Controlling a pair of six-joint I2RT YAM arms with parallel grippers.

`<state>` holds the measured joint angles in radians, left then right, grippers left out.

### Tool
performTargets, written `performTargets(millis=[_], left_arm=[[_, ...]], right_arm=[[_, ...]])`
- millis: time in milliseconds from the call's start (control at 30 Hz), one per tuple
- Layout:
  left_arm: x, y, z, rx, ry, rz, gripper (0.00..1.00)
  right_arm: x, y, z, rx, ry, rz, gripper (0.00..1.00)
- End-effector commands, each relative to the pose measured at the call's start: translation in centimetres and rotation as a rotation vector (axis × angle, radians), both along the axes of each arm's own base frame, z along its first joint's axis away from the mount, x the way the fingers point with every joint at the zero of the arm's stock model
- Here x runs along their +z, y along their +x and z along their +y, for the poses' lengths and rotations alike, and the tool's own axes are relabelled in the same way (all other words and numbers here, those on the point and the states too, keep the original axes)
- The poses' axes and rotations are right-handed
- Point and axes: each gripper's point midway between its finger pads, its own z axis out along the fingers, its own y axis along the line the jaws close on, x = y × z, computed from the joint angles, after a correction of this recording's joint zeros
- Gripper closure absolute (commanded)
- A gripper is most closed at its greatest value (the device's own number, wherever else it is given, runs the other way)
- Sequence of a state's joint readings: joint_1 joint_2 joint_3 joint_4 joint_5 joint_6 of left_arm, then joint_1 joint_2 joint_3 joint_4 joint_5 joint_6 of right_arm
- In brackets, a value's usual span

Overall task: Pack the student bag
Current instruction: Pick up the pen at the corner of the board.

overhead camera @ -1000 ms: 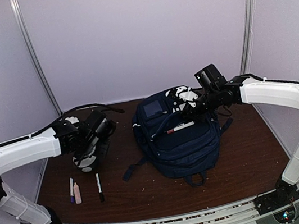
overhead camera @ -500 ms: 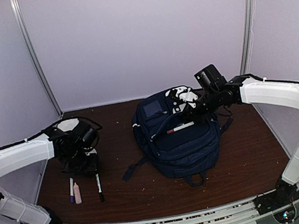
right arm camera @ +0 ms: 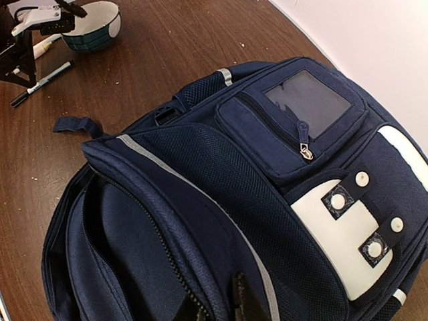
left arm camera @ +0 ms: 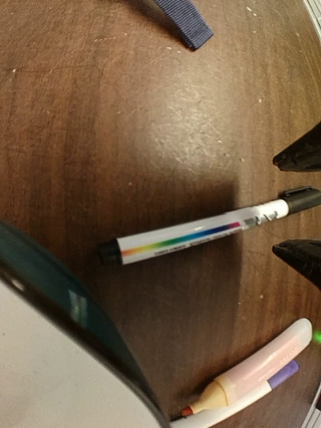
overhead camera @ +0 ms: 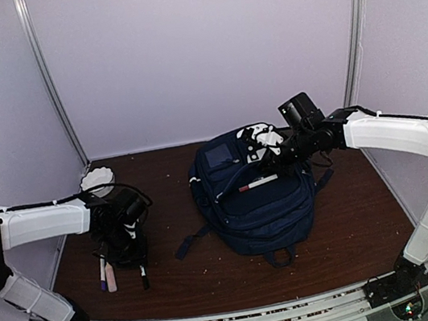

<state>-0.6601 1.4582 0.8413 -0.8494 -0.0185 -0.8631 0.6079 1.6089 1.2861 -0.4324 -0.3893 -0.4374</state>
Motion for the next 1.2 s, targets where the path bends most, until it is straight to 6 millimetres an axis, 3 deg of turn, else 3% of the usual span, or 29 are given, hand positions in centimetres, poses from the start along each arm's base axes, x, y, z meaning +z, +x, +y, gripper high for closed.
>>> performTargets(millis=[0,367,500,600,733,1000,1100,1167], left_arm=[[-1.1,0.6,-0.3,0.022,-0.019,0.012,0.63],[-3.6,0.6,-1.4,-0.044,-0.034,0.073,0.73],[-3.9,1.2,-4.0,-0.155,-0.125,0.079,0.89],[-4.3,1.2,-5.6,-0.229,-0.141,0.1,0.93],[-4.4,1.0,-7.7,-0.338,-0.132,0.091,0.92],[-2.9,0.7,-12.9,-0.69,-0.063,-0.018,0.86],[-2.9,0.0,-13.7,-0.832,-0.044,-0.029,0.85],[-3.0,-0.4,-13.5,-0.88,-0.042,-0.018,0.78]], right_arm=[[0.7,0.0,0.7,0.015,0.043,0.009,0.89],[0.5,-0.1,0.6,0.016,0.041,0.017,0.89],[0.5,0.0,0.5,0.014,0.042,0.016,0.89],[0.4,0.1,0.4,0.011,0.04,0.019,0.89],[0.3,0.1,0.4,0.009,0.039,0.021,0.89],[0.0,0.2,0.4,0.008,0.038,0.032,0.89],[-0.1,0.2,0.5,0.01,0.039,0.038,0.89],[-0.1,0.2,0.5,0.011,0.04,0.038,0.89]])
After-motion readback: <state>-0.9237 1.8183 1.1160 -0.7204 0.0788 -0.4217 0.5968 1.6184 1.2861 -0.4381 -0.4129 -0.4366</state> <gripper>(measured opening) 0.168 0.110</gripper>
